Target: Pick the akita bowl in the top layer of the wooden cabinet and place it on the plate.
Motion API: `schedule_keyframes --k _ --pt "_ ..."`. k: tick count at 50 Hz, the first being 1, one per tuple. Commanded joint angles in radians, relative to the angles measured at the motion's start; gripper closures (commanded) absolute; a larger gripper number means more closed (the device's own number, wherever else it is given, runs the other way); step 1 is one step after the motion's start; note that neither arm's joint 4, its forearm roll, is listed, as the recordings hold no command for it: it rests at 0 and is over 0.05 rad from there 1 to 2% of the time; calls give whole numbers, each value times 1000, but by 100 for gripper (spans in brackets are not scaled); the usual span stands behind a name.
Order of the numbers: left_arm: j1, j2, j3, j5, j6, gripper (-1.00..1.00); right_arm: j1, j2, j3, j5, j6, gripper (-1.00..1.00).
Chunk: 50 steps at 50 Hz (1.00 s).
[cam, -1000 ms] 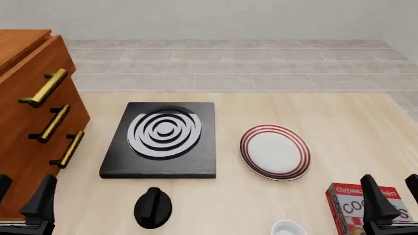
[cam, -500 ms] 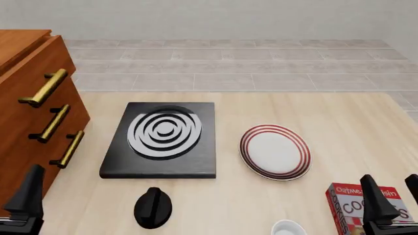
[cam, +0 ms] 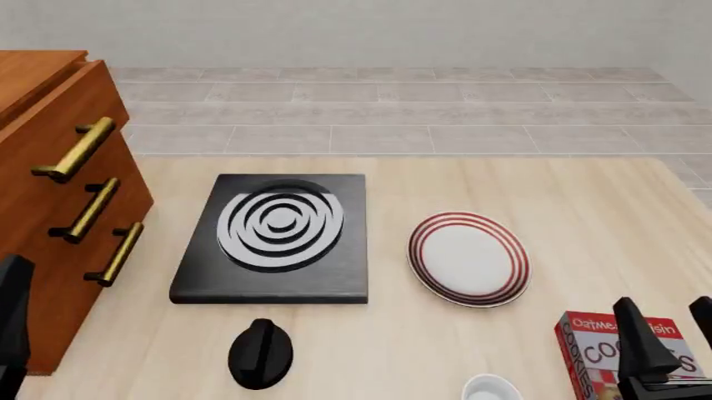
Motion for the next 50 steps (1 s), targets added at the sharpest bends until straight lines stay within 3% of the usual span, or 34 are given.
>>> schedule_keyframes --k 1,19,50 --pt "-21 0 -80 36 6 -100 1 2 0 -1 0 -100" --pt "-70 2 -179 94 50 -100 0 2 0 -2 -1 -100" --pt "-107 141 -395 132 93 -100 -2 1 0 -1 2 -100"
